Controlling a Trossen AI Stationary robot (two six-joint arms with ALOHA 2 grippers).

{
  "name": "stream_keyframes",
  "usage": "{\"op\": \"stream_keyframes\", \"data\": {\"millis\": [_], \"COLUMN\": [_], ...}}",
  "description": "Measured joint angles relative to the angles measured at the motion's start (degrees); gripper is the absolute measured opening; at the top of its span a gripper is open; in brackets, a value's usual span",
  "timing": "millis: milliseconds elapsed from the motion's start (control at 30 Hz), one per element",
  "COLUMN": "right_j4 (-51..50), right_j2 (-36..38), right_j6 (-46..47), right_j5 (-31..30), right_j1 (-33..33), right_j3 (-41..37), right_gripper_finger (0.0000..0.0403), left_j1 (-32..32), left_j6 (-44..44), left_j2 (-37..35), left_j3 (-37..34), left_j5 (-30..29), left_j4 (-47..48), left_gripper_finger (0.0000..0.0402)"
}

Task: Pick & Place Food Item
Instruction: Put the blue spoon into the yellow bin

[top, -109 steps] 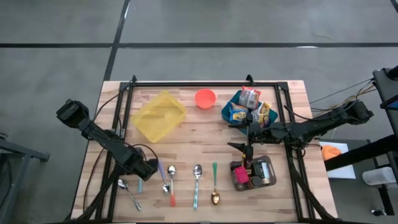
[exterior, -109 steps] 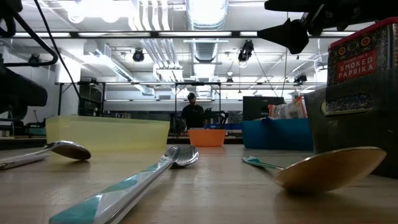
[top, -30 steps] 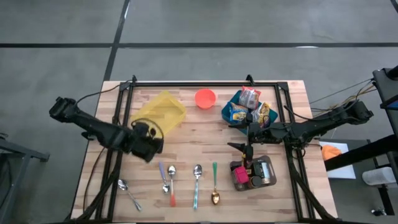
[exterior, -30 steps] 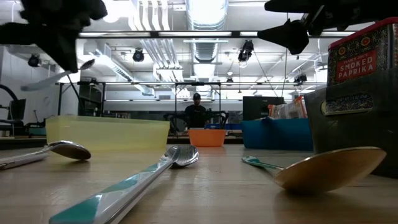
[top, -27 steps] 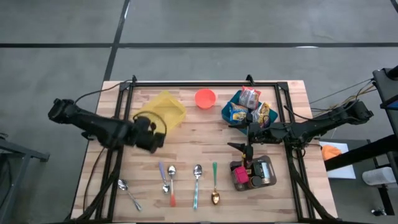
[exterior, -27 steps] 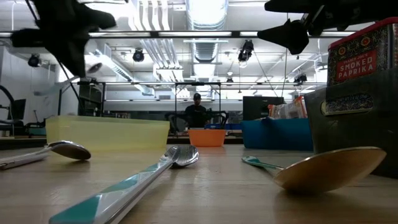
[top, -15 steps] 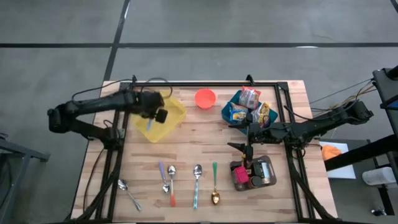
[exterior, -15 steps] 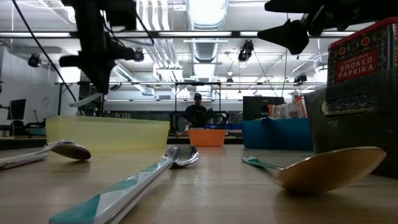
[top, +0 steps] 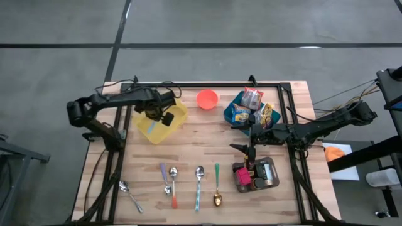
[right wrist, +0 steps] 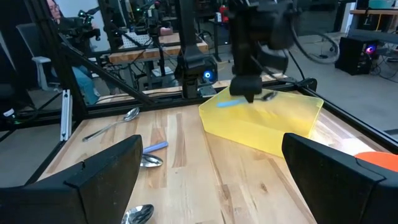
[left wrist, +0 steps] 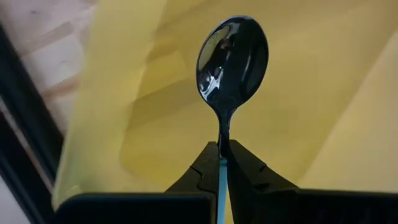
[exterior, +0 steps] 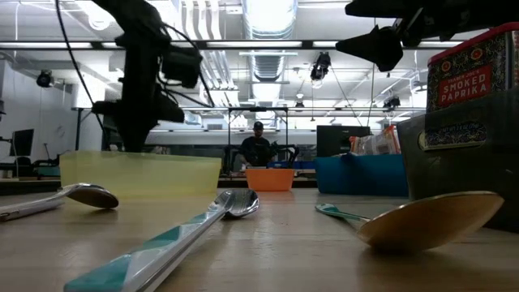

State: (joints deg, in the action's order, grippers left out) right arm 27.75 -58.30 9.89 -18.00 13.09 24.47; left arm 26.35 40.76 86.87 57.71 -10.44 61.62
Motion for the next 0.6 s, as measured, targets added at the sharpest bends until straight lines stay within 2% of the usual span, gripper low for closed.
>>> {"op": "stream_keyframes", "data": {"millis": [233,400,500,600], "right_j4": [0.0,-0.1,-0.1,-0.1], "right_j2": [0.0,0.0,0.0,0.0], "right_j6": [0.0,0.0,0.0,0.0], "right_j5": [0.0,0.0,0.0,0.0], "right_j1": [0.0,0.0,0.0,0.0], "right_j3": [0.0,0.0,0.0,0.0], "right_gripper_finger": [0.0381,0.0381,0.0381,0.0381], "left_j1": [0.0,-0.1,-0.1,-0.1], "left_j6": [-3.5,-3.5,-3.5,-3.5], "left_j2": [7.3,10.4,10.5,9.7], "left_j3": [0.0,0.0,0.0,0.0], "left_j5": [0.4,1.6,2.2,3.0], "left_j4": [-6.5,-7.0,-7.3,-7.9], "left_gripper_finger": [0.0010,0.0017,0.0036,0.0073]}}
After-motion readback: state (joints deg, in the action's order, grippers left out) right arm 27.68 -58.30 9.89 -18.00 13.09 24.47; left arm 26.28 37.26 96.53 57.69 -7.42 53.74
